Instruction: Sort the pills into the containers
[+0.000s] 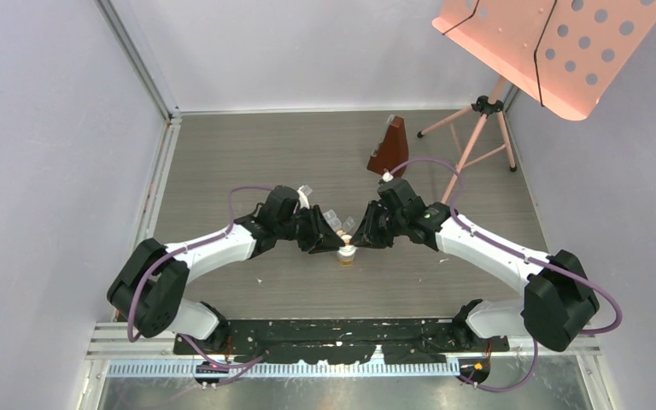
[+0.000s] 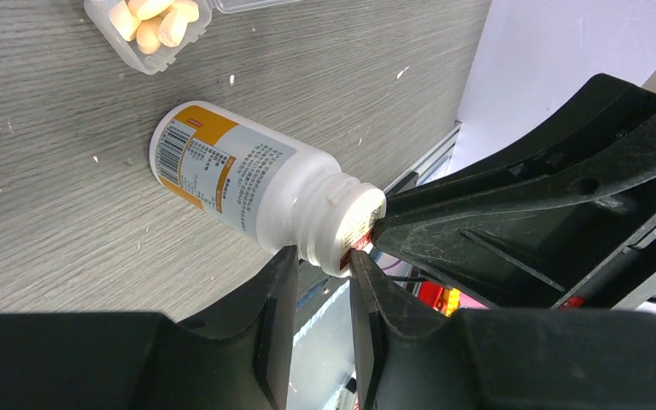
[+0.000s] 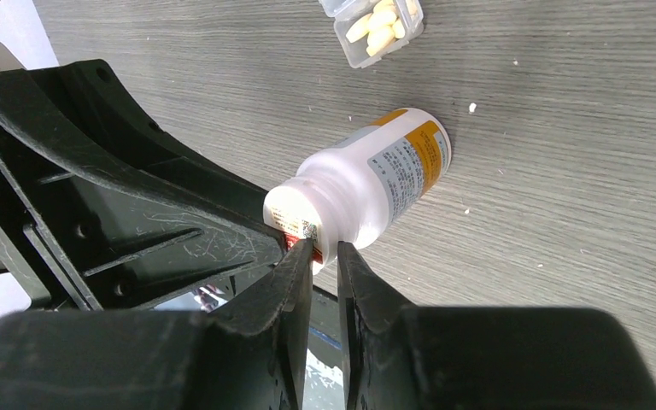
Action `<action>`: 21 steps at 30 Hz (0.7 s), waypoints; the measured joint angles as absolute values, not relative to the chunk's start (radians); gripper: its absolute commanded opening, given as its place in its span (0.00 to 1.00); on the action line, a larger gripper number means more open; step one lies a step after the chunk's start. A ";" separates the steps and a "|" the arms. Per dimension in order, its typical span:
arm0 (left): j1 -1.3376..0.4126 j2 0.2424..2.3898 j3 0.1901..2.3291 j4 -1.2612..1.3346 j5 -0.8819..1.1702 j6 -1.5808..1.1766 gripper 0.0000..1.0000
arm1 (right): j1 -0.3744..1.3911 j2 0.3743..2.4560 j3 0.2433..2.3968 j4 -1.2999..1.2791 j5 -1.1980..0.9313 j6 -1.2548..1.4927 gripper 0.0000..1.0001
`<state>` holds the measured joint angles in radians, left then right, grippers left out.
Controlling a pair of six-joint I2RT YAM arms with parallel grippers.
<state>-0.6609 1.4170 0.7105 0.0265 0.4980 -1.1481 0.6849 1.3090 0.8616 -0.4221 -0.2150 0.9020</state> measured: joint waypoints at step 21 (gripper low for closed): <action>-0.659 1.420 0.711 0.020 0.498 -1.148 0.27 | 0.671 1.284 0.765 -0.280 -0.274 0.920 0.18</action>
